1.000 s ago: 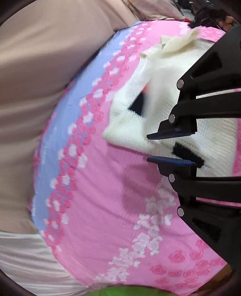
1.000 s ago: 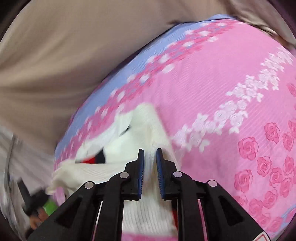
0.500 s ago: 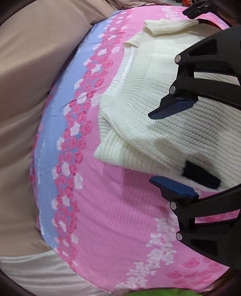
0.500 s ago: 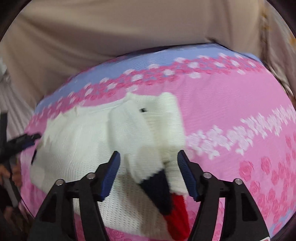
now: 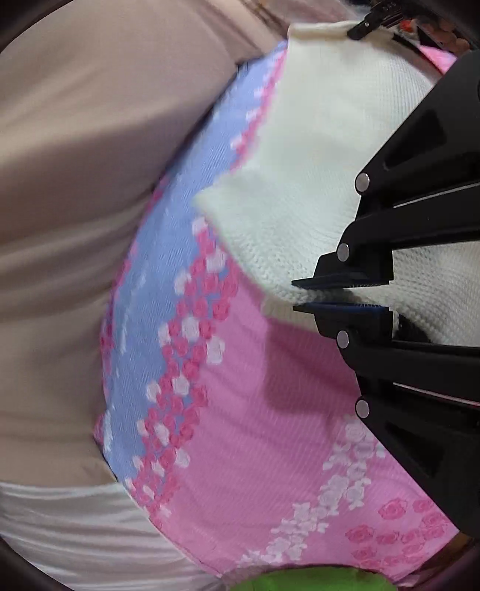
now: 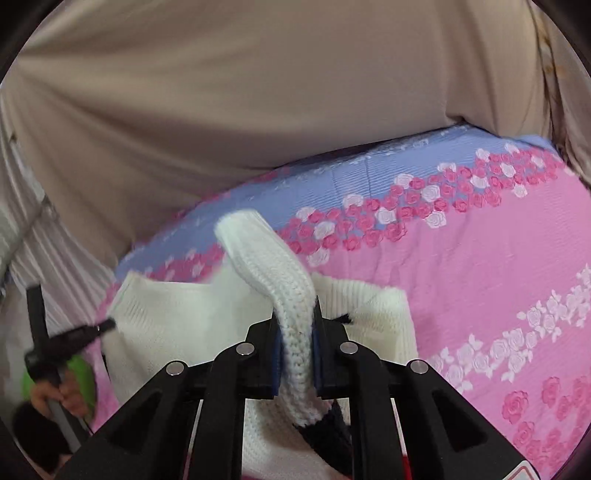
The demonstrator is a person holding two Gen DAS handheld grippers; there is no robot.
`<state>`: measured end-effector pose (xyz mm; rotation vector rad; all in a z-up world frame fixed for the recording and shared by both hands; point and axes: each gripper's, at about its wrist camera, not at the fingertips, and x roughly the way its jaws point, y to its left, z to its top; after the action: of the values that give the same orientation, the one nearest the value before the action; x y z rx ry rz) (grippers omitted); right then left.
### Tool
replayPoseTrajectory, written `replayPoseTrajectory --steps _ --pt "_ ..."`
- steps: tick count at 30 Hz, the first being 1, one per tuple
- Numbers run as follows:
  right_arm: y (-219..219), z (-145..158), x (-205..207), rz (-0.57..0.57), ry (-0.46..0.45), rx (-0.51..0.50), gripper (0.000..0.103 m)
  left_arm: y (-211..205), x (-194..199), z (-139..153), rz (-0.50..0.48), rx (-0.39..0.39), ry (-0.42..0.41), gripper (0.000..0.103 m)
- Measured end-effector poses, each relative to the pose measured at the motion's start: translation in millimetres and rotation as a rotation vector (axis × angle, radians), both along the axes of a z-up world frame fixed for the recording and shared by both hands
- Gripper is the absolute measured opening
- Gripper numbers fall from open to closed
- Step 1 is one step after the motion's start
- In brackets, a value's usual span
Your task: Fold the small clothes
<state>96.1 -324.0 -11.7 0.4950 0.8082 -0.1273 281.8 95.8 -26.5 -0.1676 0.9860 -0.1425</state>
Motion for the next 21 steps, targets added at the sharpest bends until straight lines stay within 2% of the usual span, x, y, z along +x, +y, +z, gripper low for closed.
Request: replayPoseTrajectory --steps 1,3,4,5,6,9,10,11,12,13,14,15,19,21 --pt "-10 -29 14 -0.005 0.082 0.014 0.013 0 11 -21 0.02 0.022 0.047 0.006" --pt "-25 -85 33 -0.029 0.245 0.106 0.013 -3 24 -59 0.037 0.045 0.147 0.006" --pt "-31 -104 36 -0.038 0.274 0.16 0.012 -5 25 -68 0.034 0.052 0.165 0.006" --pt "-34 -103 33 -0.056 0.221 0.188 0.014 -8 22 -72 0.025 0.072 0.146 0.006" --pt "-35 -96 33 -0.072 0.211 0.201 0.017 -12 18 -69 0.013 0.089 0.123 0.006" --pt "-30 -73 25 -0.096 0.147 0.192 0.043 -16 14 -60 -0.006 0.071 0.109 0.009" --pt "-28 -69 23 -0.098 0.132 0.18 0.056 -16 15 -59 -0.008 0.061 0.106 0.01" --pt "-24 -66 24 -0.097 0.122 0.168 0.061 -18 17 -59 -0.012 0.065 0.107 0.01" --pt "-20 -67 28 -0.085 0.134 0.153 0.061 -21 20 -61 -0.014 0.076 0.114 0.01" --pt "-15 -70 37 -0.069 0.167 0.12 0.058 -24 25 -65 -0.016 0.09 0.123 0.011" --pt "-11 -74 43 -0.055 0.191 0.083 0.031 -28 25 -66 -0.011 0.104 0.127 0.007" --pt "-12 -77 49 -0.049 0.204 0.054 0.008 -27 27 -66 -0.001 0.11 0.126 0.007" --pt "-43 -71 33 -0.164 0.121 0.117 0.006 -12 30 -63 0.042 0.085 0.122 0.006" --pt "-58 -87 27 -0.193 0.162 0.147 0.006 -7 33 -73 0.052 0.082 0.148 0.007"
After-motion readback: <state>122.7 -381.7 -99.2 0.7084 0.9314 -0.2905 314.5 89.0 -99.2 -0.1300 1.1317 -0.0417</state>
